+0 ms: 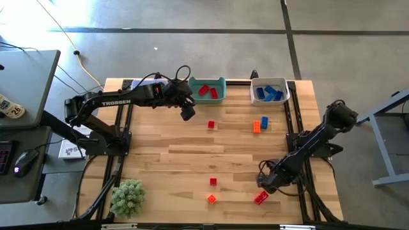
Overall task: Sort & place blocks by color
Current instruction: Put the orange game piece into the transparent bin
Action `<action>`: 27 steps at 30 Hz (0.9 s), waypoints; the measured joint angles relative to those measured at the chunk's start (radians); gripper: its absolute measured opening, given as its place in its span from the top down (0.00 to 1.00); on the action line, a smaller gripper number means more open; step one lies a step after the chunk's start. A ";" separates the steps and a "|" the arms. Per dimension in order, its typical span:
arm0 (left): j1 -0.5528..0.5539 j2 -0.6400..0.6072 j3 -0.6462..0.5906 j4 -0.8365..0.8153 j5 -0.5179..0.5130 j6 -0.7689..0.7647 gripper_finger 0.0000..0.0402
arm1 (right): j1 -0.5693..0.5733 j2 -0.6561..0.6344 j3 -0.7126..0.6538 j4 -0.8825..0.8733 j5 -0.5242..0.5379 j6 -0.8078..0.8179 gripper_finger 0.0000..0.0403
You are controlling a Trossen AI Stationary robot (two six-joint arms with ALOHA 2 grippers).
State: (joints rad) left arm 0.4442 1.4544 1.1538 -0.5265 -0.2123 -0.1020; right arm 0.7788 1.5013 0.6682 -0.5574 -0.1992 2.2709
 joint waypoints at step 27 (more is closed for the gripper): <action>0.000 0.000 0.000 0.000 0.295 0.103 0.44 | -0.240 -0.054 0.211 0.006 0.362 -0.393 0.72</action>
State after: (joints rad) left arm 0.4446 1.4544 1.1542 -0.5262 0.0823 0.0014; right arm 0.5385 1.4471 0.8794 -0.5515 0.1629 1.8782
